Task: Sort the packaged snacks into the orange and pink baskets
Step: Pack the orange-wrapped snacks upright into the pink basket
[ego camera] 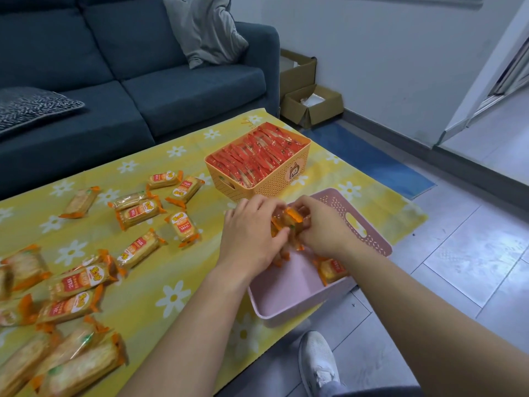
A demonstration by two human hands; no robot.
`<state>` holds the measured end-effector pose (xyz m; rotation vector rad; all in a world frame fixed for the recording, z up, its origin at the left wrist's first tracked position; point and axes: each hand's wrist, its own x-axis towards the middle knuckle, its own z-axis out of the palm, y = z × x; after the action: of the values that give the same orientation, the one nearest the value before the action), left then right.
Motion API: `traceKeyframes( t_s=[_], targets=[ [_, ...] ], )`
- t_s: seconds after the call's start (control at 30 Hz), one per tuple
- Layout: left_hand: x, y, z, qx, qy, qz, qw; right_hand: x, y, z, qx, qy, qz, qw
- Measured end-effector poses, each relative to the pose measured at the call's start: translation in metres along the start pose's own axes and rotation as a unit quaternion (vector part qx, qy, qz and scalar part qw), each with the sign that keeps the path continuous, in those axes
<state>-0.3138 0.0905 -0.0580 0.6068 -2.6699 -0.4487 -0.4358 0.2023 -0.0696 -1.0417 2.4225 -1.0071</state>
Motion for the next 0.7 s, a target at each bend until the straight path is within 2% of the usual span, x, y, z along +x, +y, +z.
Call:
traceKeyframes(
  t_s=[0.1,0.2,0.27,0.33,0.47,0.6,0.7],
  targets=[
    [0.0,0.005,0.006,-0.001,-0.023,0.022,0.999,0.005,0.008,0.0,-0.041,0.025,0.021,0.999],
    [-0.001,0.006,0.011,0.022,-0.035,0.011,0.999,0.006,0.023,-0.014,-0.196,0.053,0.038,0.978],
    [0.001,0.007,0.011,0.021,-0.037,-0.003,0.999,0.005,0.028,-0.015,-0.281,0.043,0.039,0.958],
    [0.003,0.009,0.011,0.025,-0.037,-0.009,0.999,0.003,0.027,-0.007,-0.309,0.009,0.065,0.949],
    [0.004,0.011,0.013,0.027,-0.043,-0.015,0.999,0.003,0.028,-0.001,-0.262,-0.046,0.117,0.957],
    [0.005,0.008,0.013,0.022,-0.036,-0.023,0.999,0.005,0.024,-0.016,-0.167,-0.007,0.107,0.98],
    [0.005,0.008,0.013,0.017,-0.037,-0.028,0.999,0.004,0.021,-0.018,-0.044,0.025,0.087,0.995]
  ],
)
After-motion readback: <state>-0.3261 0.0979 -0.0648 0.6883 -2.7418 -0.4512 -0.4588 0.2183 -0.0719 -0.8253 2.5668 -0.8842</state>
